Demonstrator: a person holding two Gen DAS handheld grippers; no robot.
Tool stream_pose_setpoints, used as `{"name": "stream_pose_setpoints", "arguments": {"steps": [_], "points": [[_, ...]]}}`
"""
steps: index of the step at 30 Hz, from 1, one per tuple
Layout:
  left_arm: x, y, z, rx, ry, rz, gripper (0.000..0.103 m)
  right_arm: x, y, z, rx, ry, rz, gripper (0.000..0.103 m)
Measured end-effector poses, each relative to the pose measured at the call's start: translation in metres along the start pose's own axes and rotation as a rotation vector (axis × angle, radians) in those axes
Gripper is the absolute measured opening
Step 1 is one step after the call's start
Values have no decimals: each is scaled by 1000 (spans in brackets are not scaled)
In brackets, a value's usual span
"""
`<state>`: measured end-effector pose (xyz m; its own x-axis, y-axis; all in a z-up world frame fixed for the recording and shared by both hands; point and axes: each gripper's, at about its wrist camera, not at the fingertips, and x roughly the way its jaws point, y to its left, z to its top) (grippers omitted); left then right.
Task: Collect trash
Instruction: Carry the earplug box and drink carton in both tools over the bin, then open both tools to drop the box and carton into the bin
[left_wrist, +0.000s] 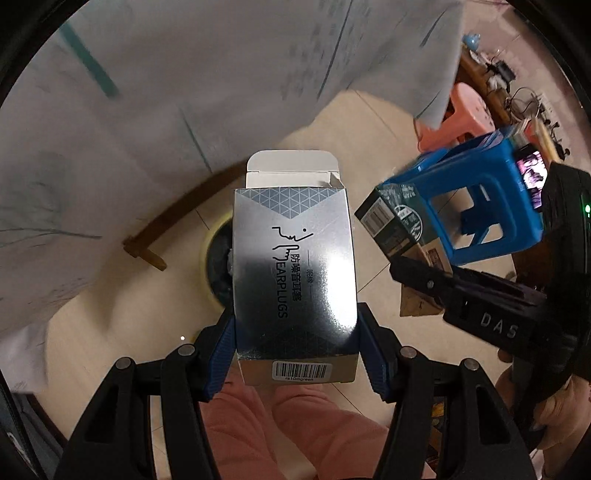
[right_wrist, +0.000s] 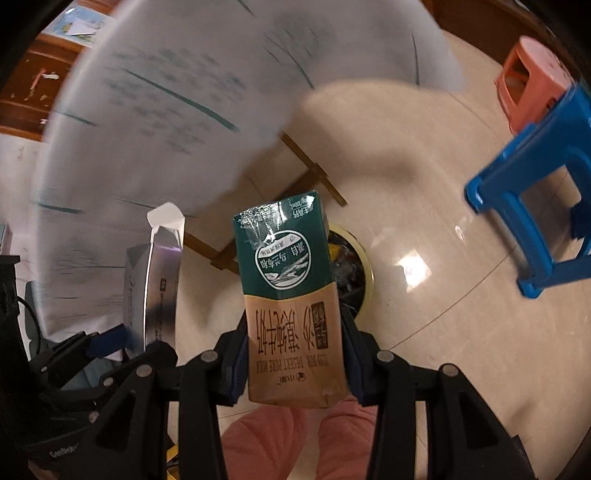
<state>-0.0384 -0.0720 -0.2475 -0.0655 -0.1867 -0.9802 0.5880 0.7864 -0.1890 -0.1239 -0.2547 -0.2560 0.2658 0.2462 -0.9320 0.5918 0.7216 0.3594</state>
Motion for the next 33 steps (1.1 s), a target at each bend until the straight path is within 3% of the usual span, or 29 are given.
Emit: {"name": "stream_pose_setpoints", "arguments": {"steps": [9, 15, 16, 20, 22, 27, 33], "points": [[114, 23, 19, 40, 47, -11, 60, 96, -30, -1, 7, 24, -25, 43], [161, 39, 31, 61, 60, 17, 64, 142, -38, -4, 18, 38, -41, 43], [166, 42, 32, 63, 62, 19, 72, 148, -39, -4, 20, 39, -42, 43], [173, 52, 33, 61, 24, 34, 83, 168, -39, -1, 22, 41, -59, 43], [173, 57, 29, 53, 0, 52, 93, 175, -40, 2, 22, 39, -65, 43], [167, 71, 21, 5, -86, 89, 93, 192, -30, 7, -3, 36, -76, 44], [158, 98, 9, -126, -152, 114, 93, 206, -13, 13, -61, 32, -83, 44]]}}
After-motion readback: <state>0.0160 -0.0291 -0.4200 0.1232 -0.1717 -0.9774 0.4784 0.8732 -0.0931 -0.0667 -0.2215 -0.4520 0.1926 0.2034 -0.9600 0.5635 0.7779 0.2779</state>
